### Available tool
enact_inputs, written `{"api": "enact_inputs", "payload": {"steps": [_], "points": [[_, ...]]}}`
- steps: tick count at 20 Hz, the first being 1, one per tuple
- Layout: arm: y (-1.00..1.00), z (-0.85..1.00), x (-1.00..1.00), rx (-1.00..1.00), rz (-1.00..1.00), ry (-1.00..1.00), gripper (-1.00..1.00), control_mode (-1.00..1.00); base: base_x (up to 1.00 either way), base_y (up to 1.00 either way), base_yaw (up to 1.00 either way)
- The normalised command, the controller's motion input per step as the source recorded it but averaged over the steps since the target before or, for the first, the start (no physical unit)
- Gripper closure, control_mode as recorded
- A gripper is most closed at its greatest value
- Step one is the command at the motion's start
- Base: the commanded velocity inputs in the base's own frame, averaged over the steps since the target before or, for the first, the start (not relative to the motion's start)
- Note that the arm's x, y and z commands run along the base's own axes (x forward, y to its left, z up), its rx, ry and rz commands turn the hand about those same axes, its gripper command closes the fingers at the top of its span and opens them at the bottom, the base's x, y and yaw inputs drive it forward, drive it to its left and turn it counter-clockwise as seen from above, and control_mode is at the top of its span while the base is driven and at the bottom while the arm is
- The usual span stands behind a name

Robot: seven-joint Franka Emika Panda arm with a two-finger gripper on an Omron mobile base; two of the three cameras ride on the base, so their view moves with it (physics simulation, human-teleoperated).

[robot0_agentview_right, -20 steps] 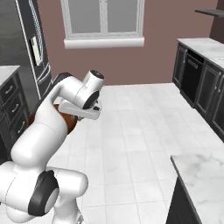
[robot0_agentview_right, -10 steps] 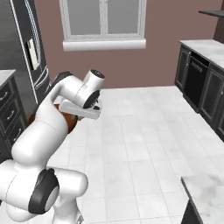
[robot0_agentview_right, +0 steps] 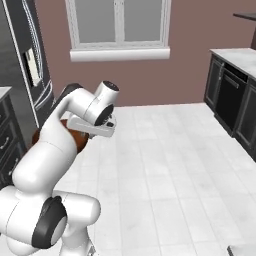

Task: Place the cup inside the bowl on the dining table and move the bowl to any counter.

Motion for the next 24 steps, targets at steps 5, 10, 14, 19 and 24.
{"api": "enact_inputs", "payload": {"steps": [5,10,14,19,24], "points": [[0.0,0.0,0.0,0.0,0.0,0.0,1.0,1.0,0.82,0.3,0.0],[0.0,0.0,0.0,0.0,0.0,0.0,1.0,1.0,0.85,0.3,0.0],[0.0,0.0,0.0,0.0,0.0,0.0,1.0,1.0,0.99,0.22,0.0],[0.0,0.0,0.0,0.0,0.0,0.0,1.0,1.0,0.97,0.16,0.0],[0.0,0.0,0.0,0.0,0.0,0.0,1.0,1.0,0.8,0.18,0.03]]}}
